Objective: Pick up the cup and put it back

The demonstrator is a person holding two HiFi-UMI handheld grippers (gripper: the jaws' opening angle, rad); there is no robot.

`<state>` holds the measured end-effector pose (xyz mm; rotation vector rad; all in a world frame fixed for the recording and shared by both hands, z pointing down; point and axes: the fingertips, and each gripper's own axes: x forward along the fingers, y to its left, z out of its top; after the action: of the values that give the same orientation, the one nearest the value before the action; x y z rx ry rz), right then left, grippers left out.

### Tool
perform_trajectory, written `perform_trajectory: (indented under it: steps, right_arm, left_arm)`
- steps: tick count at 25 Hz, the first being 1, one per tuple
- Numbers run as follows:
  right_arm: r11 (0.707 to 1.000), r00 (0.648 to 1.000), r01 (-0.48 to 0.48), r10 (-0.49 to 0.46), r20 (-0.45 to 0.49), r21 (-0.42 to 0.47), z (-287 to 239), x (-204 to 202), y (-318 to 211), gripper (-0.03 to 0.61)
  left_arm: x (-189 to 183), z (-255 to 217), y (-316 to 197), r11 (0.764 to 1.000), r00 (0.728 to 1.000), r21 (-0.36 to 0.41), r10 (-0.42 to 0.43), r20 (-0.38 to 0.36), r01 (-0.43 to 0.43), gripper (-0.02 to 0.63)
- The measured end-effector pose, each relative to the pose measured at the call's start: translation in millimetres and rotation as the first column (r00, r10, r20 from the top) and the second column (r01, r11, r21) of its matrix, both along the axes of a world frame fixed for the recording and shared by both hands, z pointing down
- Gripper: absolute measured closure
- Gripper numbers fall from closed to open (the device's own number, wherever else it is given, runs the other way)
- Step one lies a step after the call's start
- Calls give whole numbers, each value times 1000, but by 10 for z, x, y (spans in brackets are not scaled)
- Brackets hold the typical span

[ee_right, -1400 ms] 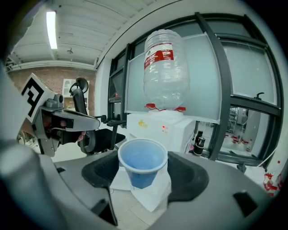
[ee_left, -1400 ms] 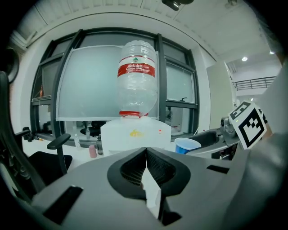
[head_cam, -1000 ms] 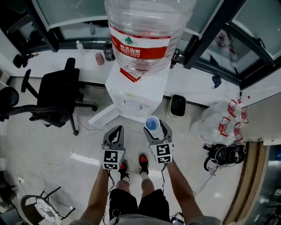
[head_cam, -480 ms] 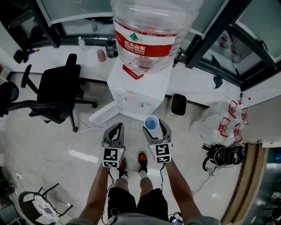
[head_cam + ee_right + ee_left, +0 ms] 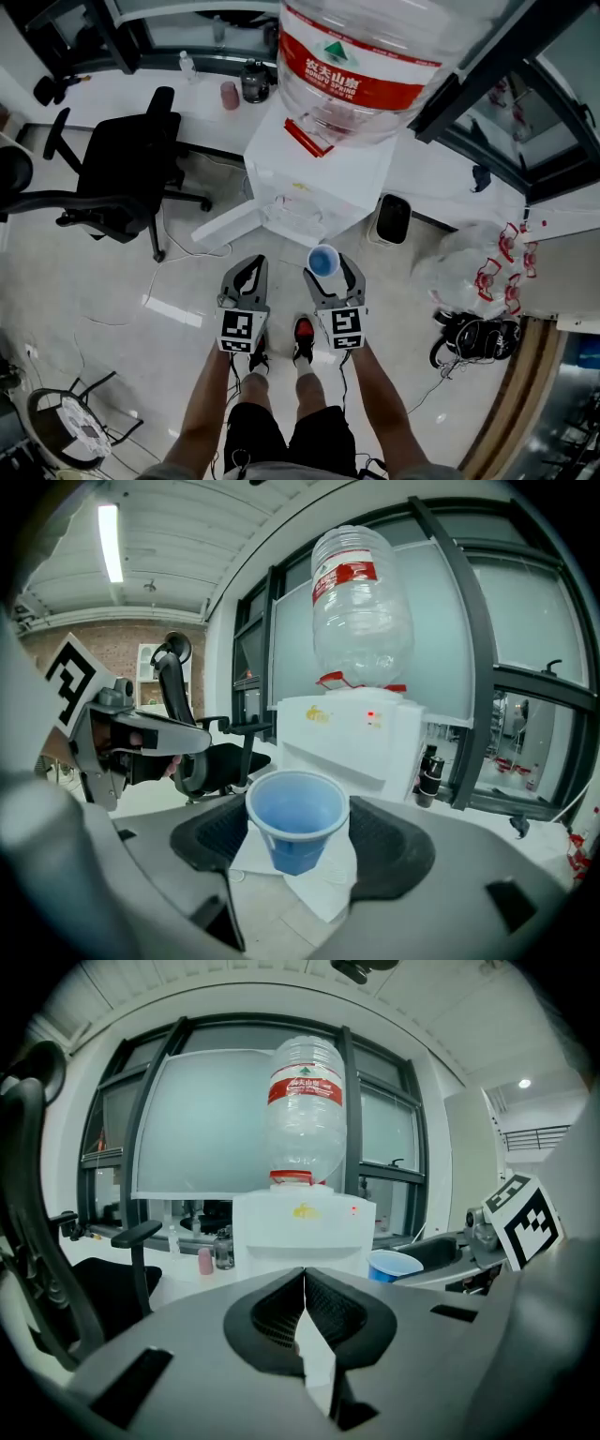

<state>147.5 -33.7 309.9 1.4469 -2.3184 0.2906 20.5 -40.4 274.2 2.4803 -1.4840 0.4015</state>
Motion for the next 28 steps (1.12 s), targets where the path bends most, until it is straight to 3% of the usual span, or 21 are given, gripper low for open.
perform_trajectory:
  steps: [10,17,28]
  right_arm:
    - [991,992,126,-125,21,-35,878,-646,-64,235]
    - [979,981,193,-192,19,-59,1739,-917,-163,235]
    - [975,978,206,-206,5,-82,3173,-1054,-365,235]
  left_arm:
    - [-448,779,-26,996,996,-33,-84,-11,83,589]
    - [-685,1577,-52,991,991,-44,-130,-1,130,589]
    - [-950,3005,-126,986,989,-70,-149,20,150,589]
